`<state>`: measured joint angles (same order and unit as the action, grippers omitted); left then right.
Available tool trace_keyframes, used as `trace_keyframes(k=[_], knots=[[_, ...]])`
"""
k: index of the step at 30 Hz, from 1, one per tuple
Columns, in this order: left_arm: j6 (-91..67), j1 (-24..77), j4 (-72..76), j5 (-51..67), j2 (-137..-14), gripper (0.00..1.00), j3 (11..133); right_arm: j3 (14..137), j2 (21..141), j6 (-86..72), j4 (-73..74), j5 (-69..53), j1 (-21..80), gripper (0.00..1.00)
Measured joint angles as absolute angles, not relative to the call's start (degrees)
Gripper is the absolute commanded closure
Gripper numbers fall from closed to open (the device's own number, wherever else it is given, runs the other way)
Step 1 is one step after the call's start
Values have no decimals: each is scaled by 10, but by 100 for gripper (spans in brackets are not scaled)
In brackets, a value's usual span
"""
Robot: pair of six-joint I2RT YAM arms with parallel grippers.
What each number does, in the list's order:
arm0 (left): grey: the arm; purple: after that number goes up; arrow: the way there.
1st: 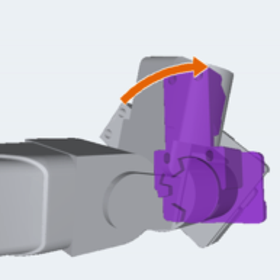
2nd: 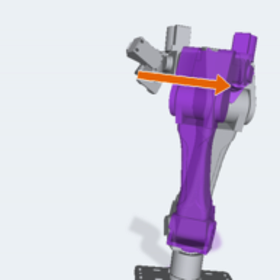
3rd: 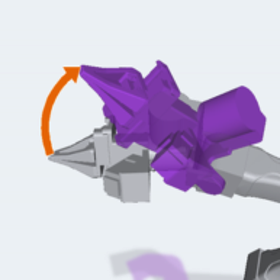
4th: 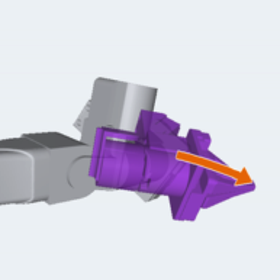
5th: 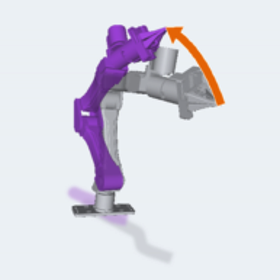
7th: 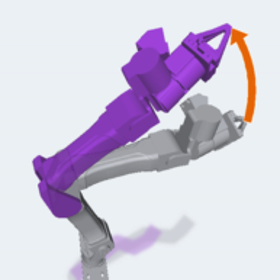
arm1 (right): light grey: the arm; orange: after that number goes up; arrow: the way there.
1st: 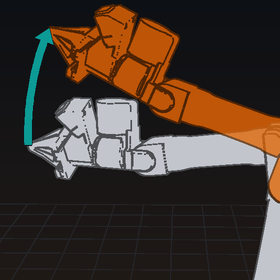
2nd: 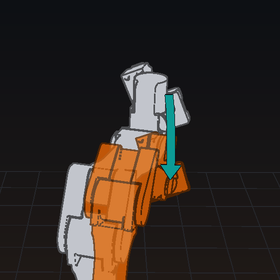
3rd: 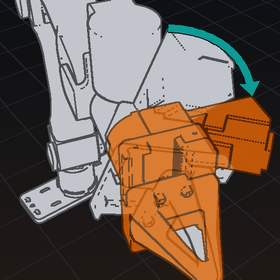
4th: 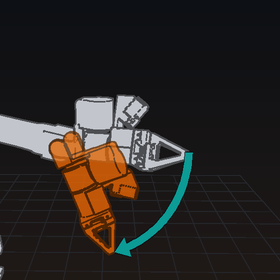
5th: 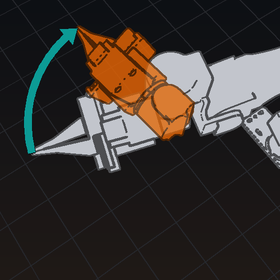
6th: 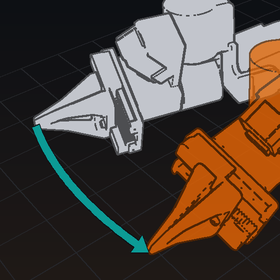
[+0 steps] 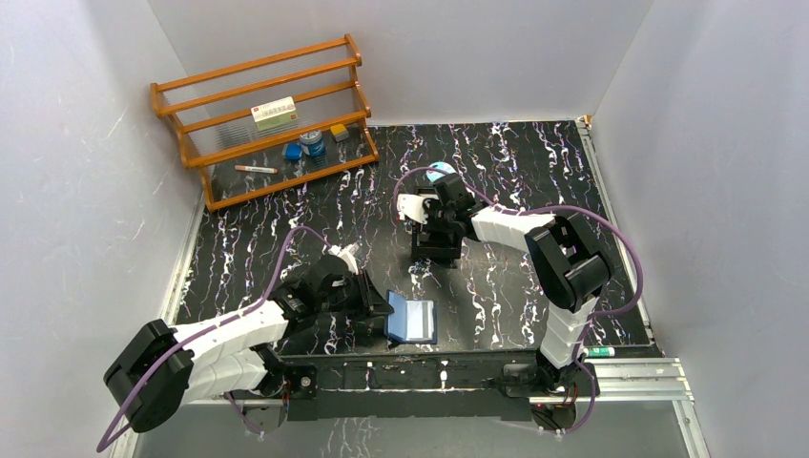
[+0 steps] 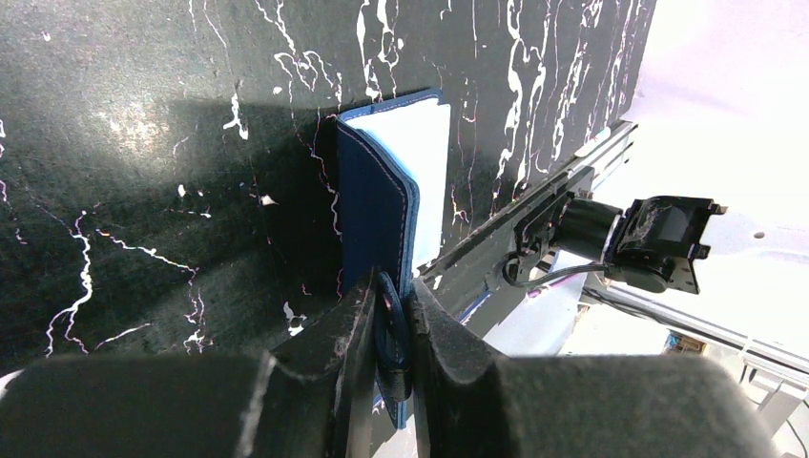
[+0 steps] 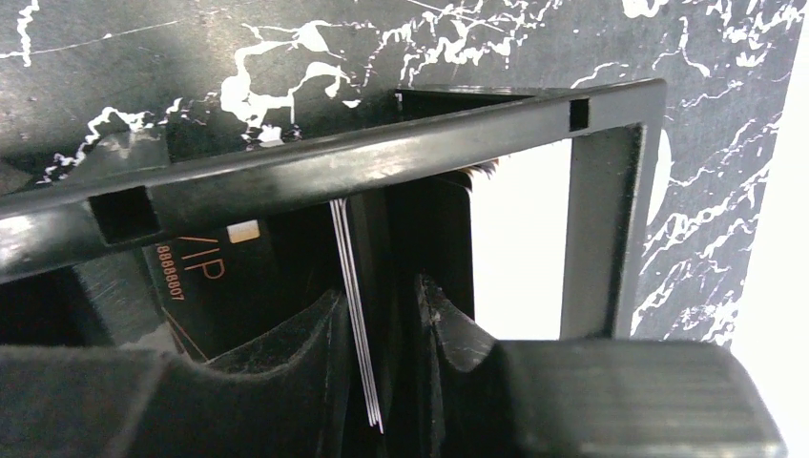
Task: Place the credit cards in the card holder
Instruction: Pick up the credit card from the storage box.
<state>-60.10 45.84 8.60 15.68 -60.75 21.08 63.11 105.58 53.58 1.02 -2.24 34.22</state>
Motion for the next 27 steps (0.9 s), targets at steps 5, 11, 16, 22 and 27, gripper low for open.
trace_keyframes(k=[5,11,16,22,27], knots=[[-601,458,91,157,-608,85,210,631,1055,534,-2,-14,342,58],[-602,459,97,157,-610,85,210,633,1055,534,-3,-10,341,57],[-603,458,99,158,-614,85,210,634,1053,533,-4,-7,341,57],[-602,458,101,159,-622,85,210,634,1038,533,-7,-3,341,59],[-602,458,102,160,-626,84,210,634,1035,533,-18,-1,341,57]])
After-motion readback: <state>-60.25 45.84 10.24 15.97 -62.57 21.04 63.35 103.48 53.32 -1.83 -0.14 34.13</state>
